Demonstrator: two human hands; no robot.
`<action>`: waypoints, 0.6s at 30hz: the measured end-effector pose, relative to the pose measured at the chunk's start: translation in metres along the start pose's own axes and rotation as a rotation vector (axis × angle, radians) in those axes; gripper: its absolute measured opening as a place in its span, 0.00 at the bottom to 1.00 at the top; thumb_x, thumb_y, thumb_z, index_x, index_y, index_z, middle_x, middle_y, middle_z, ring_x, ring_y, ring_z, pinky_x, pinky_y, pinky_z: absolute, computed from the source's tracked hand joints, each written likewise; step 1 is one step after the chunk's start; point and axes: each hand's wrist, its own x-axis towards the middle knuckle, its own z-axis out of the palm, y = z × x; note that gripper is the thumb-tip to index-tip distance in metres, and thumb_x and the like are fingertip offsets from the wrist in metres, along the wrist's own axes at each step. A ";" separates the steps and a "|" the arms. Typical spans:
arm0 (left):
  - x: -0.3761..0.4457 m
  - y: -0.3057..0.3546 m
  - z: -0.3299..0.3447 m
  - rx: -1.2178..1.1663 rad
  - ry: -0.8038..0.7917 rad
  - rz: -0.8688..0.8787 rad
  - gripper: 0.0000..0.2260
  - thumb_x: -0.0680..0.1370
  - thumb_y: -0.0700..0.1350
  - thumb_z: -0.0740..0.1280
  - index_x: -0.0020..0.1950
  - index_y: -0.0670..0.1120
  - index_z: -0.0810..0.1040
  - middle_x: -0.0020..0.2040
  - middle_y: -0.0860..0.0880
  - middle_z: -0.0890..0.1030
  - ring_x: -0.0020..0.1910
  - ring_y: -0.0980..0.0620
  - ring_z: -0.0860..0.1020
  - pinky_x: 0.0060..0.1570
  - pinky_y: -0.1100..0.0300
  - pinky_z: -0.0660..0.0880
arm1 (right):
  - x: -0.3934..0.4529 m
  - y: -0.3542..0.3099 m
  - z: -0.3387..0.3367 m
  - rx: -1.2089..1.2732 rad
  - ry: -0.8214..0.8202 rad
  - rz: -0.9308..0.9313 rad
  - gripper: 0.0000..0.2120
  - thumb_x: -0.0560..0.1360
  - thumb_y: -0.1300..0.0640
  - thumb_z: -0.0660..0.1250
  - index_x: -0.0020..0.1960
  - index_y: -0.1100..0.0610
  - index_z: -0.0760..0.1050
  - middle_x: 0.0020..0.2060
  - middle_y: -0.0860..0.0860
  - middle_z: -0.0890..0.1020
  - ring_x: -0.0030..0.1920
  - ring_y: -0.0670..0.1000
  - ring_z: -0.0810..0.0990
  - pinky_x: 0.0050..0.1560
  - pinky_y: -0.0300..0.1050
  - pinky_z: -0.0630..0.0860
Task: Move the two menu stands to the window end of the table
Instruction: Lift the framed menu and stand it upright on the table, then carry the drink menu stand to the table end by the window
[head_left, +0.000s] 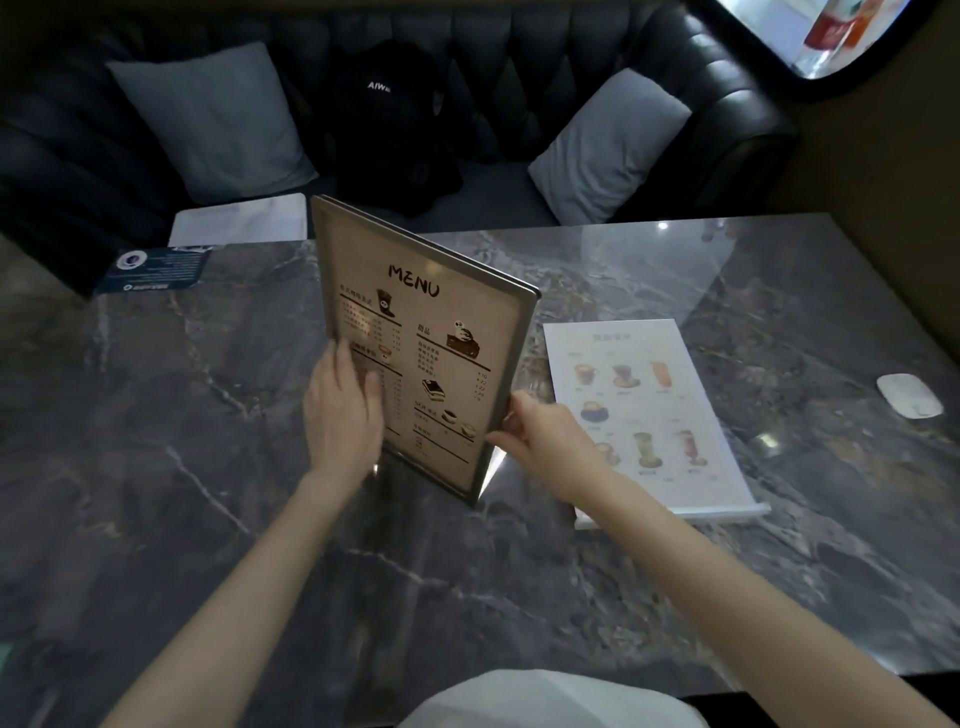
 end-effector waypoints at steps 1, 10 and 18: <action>-0.013 0.008 0.001 0.044 0.043 0.094 0.22 0.81 0.47 0.53 0.73 0.39 0.61 0.72 0.37 0.66 0.71 0.40 0.65 0.71 0.46 0.61 | 0.001 0.002 -0.005 -0.092 -0.031 -0.032 0.12 0.75 0.54 0.63 0.54 0.61 0.71 0.49 0.57 0.83 0.49 0.58 0.80 0.47 0.50 0.77; -0.073 0.092 0.017 0.037 0.233 0.923 0.10 0.79 0.42 0.57 0.57 0.44 0.74 0.62 0.44 0.73 0.62 0.46 0.71 0.62 0.53 0.65 | -0.018 0.067 -0.082 -0.481 -0.109 -0.068 0.11 0.77 0.56 0.57 0.56 0.58 0.72 0.50 0.59 0.82 0.49 0.60 0.80 0.47 0.51 0.74; -0.090 0.142 0.086 0.573 -0.398 0.575 0.28 0.75 0.54 0.52 0.67 0.39 0.73 0.71 0.41 0.71 0.72 0.45 0.61 0.71 0.49 0.44 | -0.045 0.173 -0.121 -0.508 -0.185 0.209 0.18 0.76 0.56 0.59 0.65 0.56 0.63 0.63 0.56 0.74 0.58 0.59 0.76 0.52 0.52 0.75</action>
